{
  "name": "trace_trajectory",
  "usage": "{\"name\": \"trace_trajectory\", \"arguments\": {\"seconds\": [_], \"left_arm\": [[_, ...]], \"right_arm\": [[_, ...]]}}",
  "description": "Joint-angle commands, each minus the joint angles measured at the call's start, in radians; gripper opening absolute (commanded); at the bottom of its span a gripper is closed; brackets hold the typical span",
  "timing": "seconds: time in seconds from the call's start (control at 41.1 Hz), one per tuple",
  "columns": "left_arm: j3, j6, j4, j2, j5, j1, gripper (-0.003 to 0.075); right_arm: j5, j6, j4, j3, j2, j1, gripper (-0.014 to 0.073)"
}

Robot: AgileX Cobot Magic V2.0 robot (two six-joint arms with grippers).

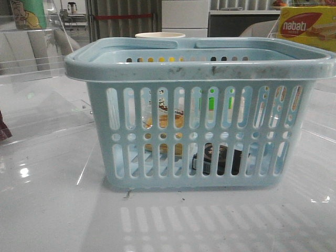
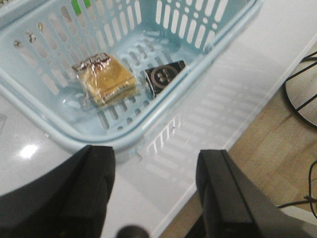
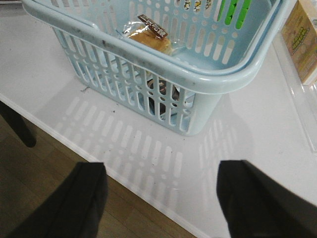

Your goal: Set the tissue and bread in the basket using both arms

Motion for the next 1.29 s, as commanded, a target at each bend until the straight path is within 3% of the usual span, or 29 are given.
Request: {"name": "trace_trajectory", "arguments": {"seconds": [0.0, 0.268, 0.608, 0.73, 0.827, 0.973, 1.119, 1.265], "left_arm": [[0.096, -0.042, -0.016, -0.125, -0.103, -0.005, 0.0436], [0.369, -0.274, 0.225, -0.374, -0.141, -0.004, 0.0436], [0.447, -0.274, 0.225, -0.459, -0.181, -0.004, 0.0435], [0.447, -0.274, 0.225, -0.459, -0.181, -0.004, 0.0400], [0.447, -0.274, 0.225, -0.459, -0.181, -0.004, 0.0323], [0.447, -0.274, 0.225, -0.459, -0.181, -0.004, 0.0208], [0.447, -0.274, 0.225, -0.459, -0.181, -0.004, 0.0095], [0.447, -0.274, 0.225, -0.459, -0.181, -0.004, 0.0091]], "right_arm": [[-0.069, -0.005, 0.000, -0.025, 0.006, 0.002, 0.0570], [-0.062, -0.005, -0.021, -0.023, 0.006, 0.002, 0.0570], [-0.070, -0.005, -0.074, 0.037, 0.006, 0.002, 0.0566], [-0.070, -0.005, -0.074, 0.037, 0.006, 0.002, 0.0444], [-0.070, -0.005, -0.074, 0.037, 0.006, 0.002, 0.0287], [-0.070, -0.005, -0.074, 0.037, 0.006, 0.002, 0.0139], [-0.070, -0.005, -0.074, 0.037, 0.006, 0.002, 0.0064], [-0.070, -0.005, -0.074, 0.037, 0.006, 0.002, 0.0055]]}}
